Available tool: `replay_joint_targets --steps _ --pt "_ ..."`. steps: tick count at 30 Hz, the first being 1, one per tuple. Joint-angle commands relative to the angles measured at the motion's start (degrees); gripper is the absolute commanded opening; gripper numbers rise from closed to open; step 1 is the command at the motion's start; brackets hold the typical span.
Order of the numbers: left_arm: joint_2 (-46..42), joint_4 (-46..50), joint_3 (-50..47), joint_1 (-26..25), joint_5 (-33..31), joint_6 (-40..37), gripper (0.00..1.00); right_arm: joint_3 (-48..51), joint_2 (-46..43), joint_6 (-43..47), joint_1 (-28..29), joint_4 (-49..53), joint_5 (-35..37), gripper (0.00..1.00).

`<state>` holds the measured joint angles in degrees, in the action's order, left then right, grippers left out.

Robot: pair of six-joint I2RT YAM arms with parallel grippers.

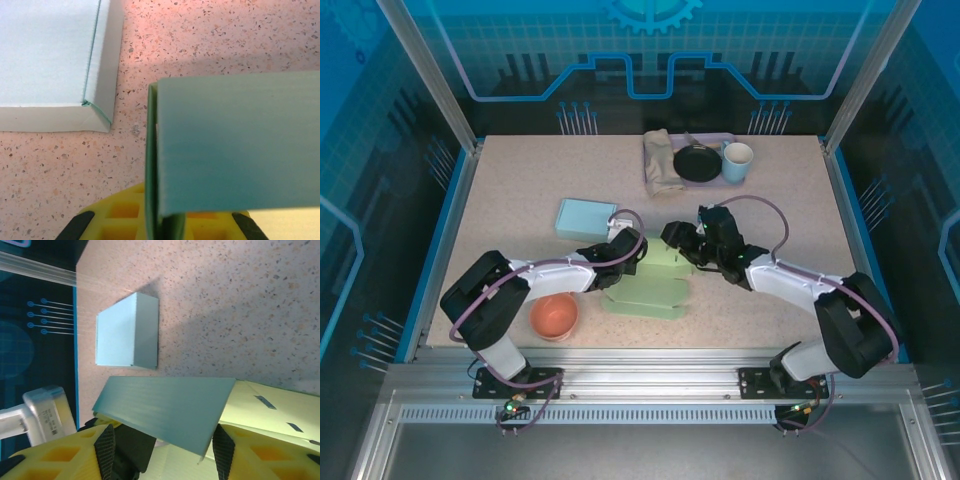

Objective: Fold the paper box

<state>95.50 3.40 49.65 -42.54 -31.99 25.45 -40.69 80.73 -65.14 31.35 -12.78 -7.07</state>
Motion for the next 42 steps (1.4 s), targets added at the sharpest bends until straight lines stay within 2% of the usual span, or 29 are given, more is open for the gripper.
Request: replay_joint_targets --steps 1,4,8,13,20,25,29,37,42 --pt "-1.24 0.13 -0.69 -0.85 -1.09 0.59 0.07 -1.83 -3.90 1.23 0.11 1.59 0.91 0.56" --pt "-1.04 1.24 -0.25 -0.74 -2.16 1.34 0.07 -4.72 -5.67 7.93 0.62 14.79 3.74 0.56" --pt "-0.93 2.21 0.25 -0.43 -2.60 2.22 0.08 -4.94 -7.94 13.06 0.69 25.89 6.78 0.56" --pt "-0.71 3.00 0.94 -0.23 -2.47 2.93 0.08 -2.88 -8.38 17.57 1.13 30.84 7.16 0.56" --pt "-0.49 4.28 1.70 -0.25 -1.95 3.99 0.08 -1.28 -5.34 23.55 3.81 27.72 9.85 0.56" --pt "-0.91 4.90 1.78 -0.26 -1.61 4.17 0.08 1.60 -3.90 24.49 3.74 21.15 12.32 0.56" --pt "-1.26 5.22 1.68 -0.24 -1.45 3.99 0.08 1.24 -0.44 25.42 3.63 20.03 12.60 0.56" --pt "-1.37 5.30 1.64 -0.17 -0.80 4.87 0.08 1.68 4.21 24.01 3.54 15.80 9.81 0.56" --pt "-1.29 5.31 1.45 -0.23 -0.80 5.29 0.08 0.36 3.78 27.35 5.43 11.80 5.33 0.56"
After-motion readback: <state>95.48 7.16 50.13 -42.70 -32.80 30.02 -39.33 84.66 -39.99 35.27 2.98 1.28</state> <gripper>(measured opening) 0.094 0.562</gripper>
